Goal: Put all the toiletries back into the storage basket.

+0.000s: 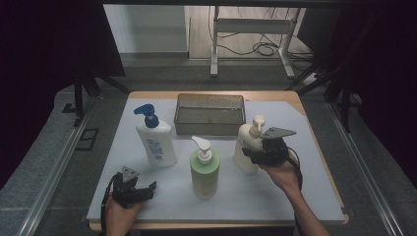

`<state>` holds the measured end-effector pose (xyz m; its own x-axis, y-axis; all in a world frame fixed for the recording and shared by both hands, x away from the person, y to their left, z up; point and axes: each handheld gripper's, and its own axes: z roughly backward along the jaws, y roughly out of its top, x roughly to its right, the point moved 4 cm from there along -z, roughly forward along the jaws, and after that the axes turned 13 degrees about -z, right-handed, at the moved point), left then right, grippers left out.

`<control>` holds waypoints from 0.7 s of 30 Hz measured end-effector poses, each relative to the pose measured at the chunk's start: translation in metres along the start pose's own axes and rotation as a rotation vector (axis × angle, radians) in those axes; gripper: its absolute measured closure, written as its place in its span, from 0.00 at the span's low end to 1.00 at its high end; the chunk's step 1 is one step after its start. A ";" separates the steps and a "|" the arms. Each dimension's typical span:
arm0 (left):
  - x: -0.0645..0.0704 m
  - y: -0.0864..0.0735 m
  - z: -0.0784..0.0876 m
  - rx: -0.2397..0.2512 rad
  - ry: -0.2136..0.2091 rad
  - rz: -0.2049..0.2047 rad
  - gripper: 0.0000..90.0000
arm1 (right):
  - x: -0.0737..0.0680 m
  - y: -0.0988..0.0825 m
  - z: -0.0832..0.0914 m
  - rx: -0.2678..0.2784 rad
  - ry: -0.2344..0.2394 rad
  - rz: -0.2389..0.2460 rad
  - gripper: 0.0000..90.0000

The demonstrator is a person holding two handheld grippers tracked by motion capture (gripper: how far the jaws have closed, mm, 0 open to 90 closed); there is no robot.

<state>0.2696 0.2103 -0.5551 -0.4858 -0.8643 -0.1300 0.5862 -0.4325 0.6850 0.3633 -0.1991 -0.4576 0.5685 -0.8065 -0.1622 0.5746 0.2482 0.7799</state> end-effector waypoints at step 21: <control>0.000 0.000 0.000 0.000 0.000 0.000 0.13 | -0.002 0.010 0.013 -0.006 0.021 0.000 0.44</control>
<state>0.2696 0.2103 -0.5551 -0.4858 -0.8644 -0.1299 0.5862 -0.4324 0.6852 0.3606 -0.2021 -0.4415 0.5807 -0.7952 -0.1748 0.5781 0.2516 0.7762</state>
